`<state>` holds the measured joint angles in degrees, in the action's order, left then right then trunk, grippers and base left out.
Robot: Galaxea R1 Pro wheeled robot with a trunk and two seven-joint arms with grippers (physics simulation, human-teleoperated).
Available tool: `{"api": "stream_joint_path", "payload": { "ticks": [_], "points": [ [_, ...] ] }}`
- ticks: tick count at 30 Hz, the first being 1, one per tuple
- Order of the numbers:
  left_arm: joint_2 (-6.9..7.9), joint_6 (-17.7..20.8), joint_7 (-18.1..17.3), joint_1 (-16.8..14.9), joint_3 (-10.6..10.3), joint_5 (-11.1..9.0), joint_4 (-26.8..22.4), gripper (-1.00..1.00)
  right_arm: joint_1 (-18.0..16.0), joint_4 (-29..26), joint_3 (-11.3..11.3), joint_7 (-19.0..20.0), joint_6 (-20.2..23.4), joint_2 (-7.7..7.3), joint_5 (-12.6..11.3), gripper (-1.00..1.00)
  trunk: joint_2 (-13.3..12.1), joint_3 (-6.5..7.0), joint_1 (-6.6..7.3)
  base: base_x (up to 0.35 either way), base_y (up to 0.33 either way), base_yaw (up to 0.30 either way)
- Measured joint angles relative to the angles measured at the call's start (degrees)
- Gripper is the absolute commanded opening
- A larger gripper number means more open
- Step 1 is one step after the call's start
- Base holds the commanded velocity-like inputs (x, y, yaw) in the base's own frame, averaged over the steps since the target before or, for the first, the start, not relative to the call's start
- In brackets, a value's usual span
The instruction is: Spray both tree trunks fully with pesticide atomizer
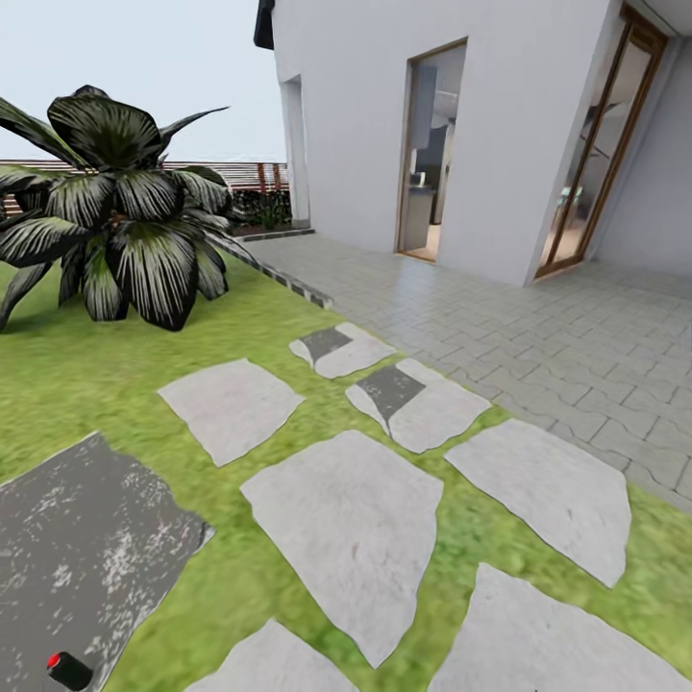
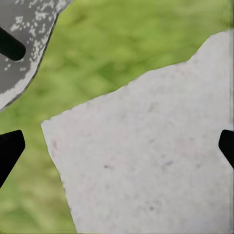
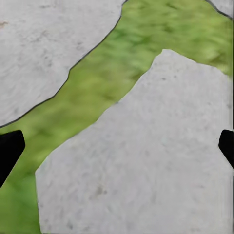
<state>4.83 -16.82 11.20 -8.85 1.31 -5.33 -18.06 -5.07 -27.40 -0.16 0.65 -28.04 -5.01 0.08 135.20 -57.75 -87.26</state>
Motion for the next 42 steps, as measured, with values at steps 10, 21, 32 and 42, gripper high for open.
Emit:
{"api": "stream_joint_path", "payload": {
  "ticks": [10, 21, 32, 42],
  "points": [
    [0.00, 0.00, 0.00, 0.01, 0.00, 0.00, 0.01, 1.00, -0.01, -0.06, 0.00, 0.04, 0.00, 0.00, 0.01, 1.00, 0.00, 0.00, 0.00, 0.302, -0.172, 0.087],
    [0.00, 0.01, 0.00, 0.01, 0.01, 0.00, 0.00, 1.00, -0.01, -0.14, 0.02, 0.06, -0.01, 0.01, 0.00, 1.00, 0.00, 0.00, 0.00, 0.301, -0.194, 0.227],
    [0.00, 0.01, 0.00, 0.02, 0.01, 0.00, 0.00, 1.00, -0.02, -0.23, 0.24, 0.06, -0.01, 0.10, 0.00, 1.00, 0.00, 0.00, 0.00, 0.300, -0.197, 0.273],
    [0.00, 0.01, 0.00, 0.02, 0.01, 0.00, 0.00, 1.00, -0.02, -0.23, 0.24, 0.06, -0.01, 0.10, 0.00, 1.00, 0.00, 0.00, 0.00, 0.290, -0.197, 0.276]
  ]
}}
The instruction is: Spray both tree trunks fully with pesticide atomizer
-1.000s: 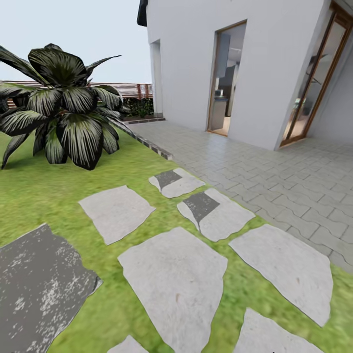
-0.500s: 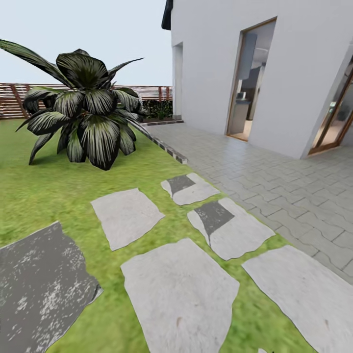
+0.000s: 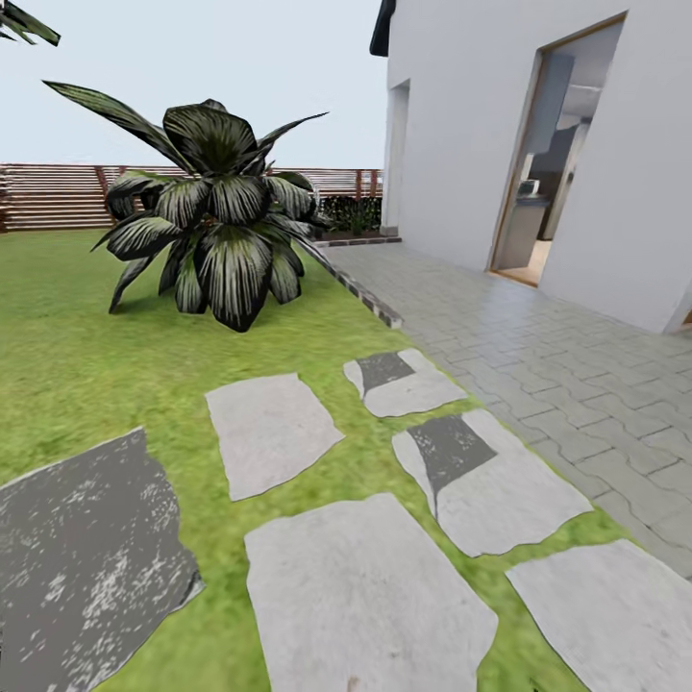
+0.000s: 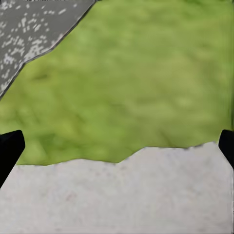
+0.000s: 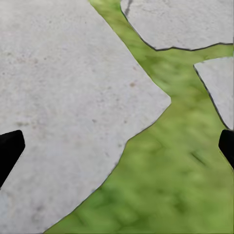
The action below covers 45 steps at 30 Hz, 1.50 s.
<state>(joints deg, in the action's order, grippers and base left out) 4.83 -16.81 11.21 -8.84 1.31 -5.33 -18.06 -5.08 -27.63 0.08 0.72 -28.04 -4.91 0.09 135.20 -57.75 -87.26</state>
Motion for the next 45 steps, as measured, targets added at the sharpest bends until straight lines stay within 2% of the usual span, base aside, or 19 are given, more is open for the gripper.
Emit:
{"api": "stream_joint_path", "payload": {
  "ticks": [45],
  "points": [
    [0.00, 0.00, 0.00, 0.00, 0.00, -0.08, 0.09, 1.00, 0.00, 0.00, 0.01, 0.00, 0.00, 0.09, 0.00, 1.00, 0.00, 0.00, -0.01, 0.244, -0.216, 0.276]
  ]
}}
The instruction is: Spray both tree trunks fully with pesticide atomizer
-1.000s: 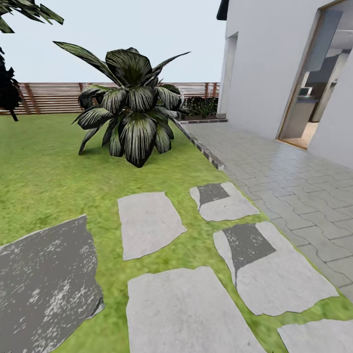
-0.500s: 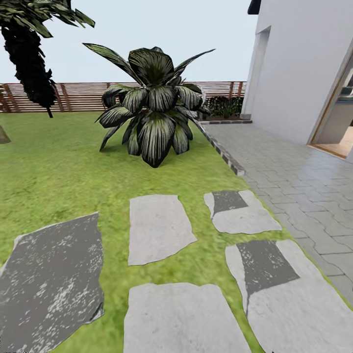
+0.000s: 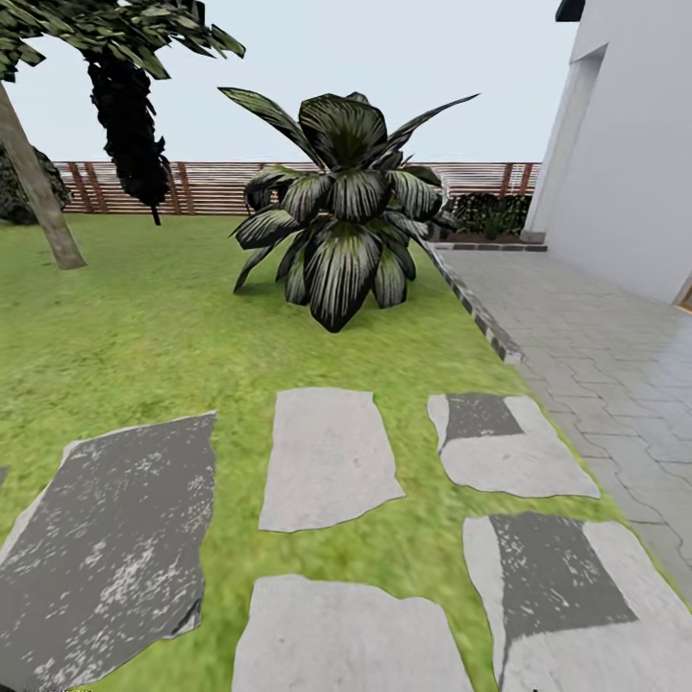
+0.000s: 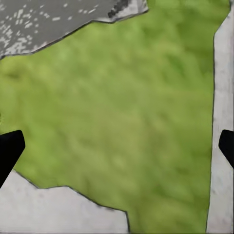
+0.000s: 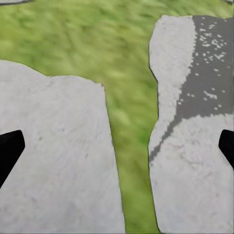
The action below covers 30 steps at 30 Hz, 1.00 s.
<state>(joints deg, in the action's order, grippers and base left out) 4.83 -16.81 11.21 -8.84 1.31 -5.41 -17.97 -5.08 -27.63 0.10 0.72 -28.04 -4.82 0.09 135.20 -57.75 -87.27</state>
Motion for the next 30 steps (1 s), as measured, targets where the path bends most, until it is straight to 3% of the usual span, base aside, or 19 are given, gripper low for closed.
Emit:
{"api": "stream_joint_path", "payload": {
  "ticks": [15, 30],
  "points": [
    [0.00, 0.00, 0.00, 0.00, 0.01, -0.02, 0.00, 1.00, 0.00, -0.08, -0.01, 0.00, -0.09, 0.09, 0.00, 1.00, 0.00, 0.07, 0.00, 0.165, -0.229, 0.277],
    [-0.16, 0.00, 0.00, 0.00, 0.06, 0.00, -0.02, 1.00, 0.00, -0.07, -0.01, 0.00, -0.09, 0.11, 0.00, 1.00, 0.00, 0.41, -0.02, 0.047, -0.021, 0.277]
  ]
}}
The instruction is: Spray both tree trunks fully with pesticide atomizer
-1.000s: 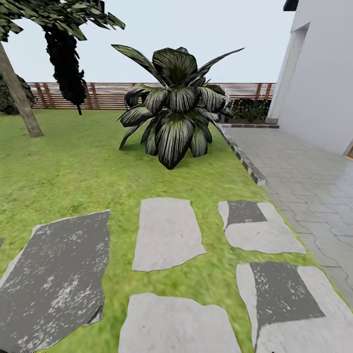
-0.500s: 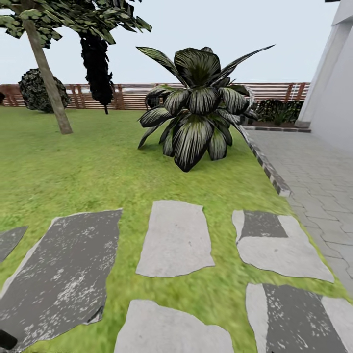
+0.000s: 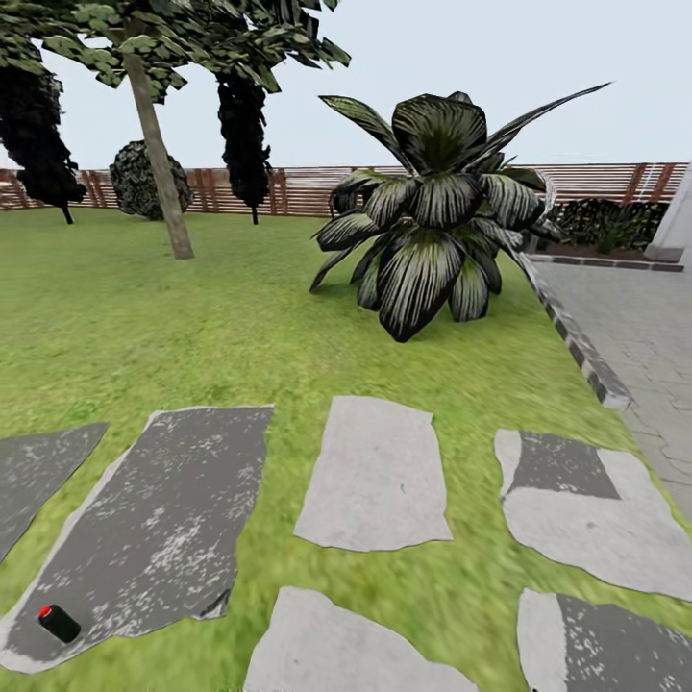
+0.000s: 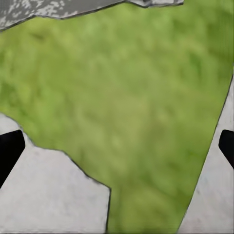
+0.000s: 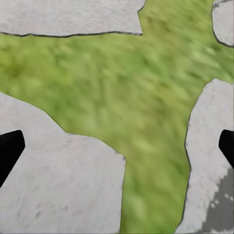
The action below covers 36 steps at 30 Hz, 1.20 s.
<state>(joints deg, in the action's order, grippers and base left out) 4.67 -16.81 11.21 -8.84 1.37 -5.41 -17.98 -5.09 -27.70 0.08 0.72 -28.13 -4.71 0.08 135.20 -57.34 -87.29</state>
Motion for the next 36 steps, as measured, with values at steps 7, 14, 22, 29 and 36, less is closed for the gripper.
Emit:
{"api": "stream_joint_path", "payload": {
  "ticks": [7, 14, 22, 29, 36],
  "points": [
    [0.03, 0.05, 0.00, 0.00, 0.12, -0.07, 0.00, 1.00, 0.00, 0.00, 0.00, 0.00, 0.00, 0.07, 0.00, 1.00, 0.00, 0.17, 0.00, 0.000, 0.000, 0.277],
    [0.07, 0.03, 0.00, 0.00, 0.22, -0.15, -0.06, 1.00, 0.00, 0.00, 0.00, 0.00, 0.00, 0.07, 0.00, 1.00, 0.00, 0.33, 0.00, 0.000, 0.000, 0.277],
    [0.01, 0.00, 0.00, 0.00, 0.14, -0.08, -0.35, 1.00, 0.00, 0.00, 0.00, 0.00, 0.00, 0.07, 0.00, 1.00, 0.00, 0.52, 0.00, 0.000, 0.000, 0.277],
    [-0.07, 0.05, 0.21, 0.00, 0.22, -0.03, -0.59, 1.00, 0.00, -0.01, 0.00, 0.00, 0.00, 0.07, 0.00, 1.00, 0.00, 0.69, 0.02, 0.098, -0.051, 0.277],
    [-0.02, 0.09, 0.52, 0.00, 0.30, -0.08, -0.49, 1.00, 0.01, -0.02, 0.00, 0.00, 0.00, 0.07, 0.00, 1.00, 0.01, 0.85, 0.03, 0.239, -0.192, 0.277]
  ]
}}
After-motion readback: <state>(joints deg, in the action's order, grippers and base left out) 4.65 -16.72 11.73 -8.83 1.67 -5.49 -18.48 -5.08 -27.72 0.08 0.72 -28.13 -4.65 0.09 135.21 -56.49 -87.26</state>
